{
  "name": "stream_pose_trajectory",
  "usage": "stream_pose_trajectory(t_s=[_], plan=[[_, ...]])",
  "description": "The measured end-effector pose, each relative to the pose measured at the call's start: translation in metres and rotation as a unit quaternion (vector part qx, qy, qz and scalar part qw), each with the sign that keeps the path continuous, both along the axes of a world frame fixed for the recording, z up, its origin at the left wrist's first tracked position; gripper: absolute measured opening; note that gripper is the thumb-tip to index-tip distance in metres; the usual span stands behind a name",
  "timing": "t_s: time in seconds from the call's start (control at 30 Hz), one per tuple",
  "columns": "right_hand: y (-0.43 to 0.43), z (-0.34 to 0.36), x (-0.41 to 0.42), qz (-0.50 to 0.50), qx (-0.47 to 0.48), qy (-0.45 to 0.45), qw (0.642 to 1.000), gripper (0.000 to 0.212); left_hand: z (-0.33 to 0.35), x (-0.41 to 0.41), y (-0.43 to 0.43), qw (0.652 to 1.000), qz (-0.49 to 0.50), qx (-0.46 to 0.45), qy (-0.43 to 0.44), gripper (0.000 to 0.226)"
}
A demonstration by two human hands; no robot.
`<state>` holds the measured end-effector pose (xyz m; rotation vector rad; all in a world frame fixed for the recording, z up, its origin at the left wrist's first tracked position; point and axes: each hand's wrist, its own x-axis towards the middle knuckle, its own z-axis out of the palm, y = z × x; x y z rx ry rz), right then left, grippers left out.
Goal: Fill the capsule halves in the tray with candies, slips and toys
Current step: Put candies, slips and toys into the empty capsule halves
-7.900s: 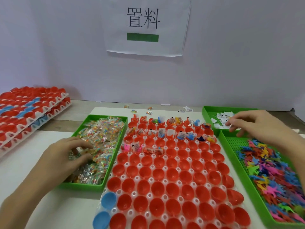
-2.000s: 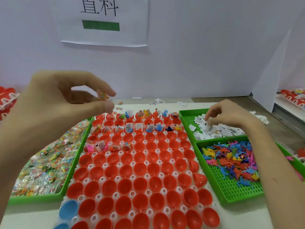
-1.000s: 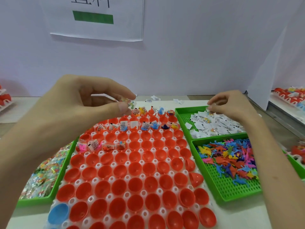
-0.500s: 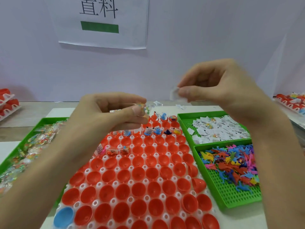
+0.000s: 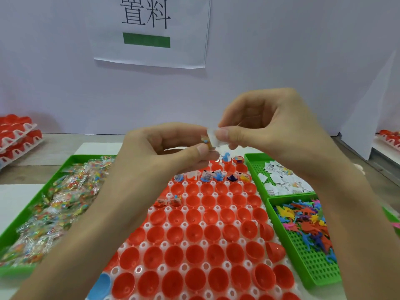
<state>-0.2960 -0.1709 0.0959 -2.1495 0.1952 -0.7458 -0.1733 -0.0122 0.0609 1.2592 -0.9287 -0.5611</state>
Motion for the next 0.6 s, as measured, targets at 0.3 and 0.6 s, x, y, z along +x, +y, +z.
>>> stream_pose_trajectory(t_s=[0.3,0.6], plan=[[0.0008,0.0017,-0.0029,-0.001,-0.020,0.022,1.000,0.014,-0.0028,-0.0052,-0.0051,0.999,0.025,-0.019,0.019,0.030],[-0.0014,0.0025,-0.0037,0.019,0.007,-0.047,0.999,0.010,-0.0090,-0.0047,-0.0087,0.996,0.040,-0.050,0.067,0.024]])
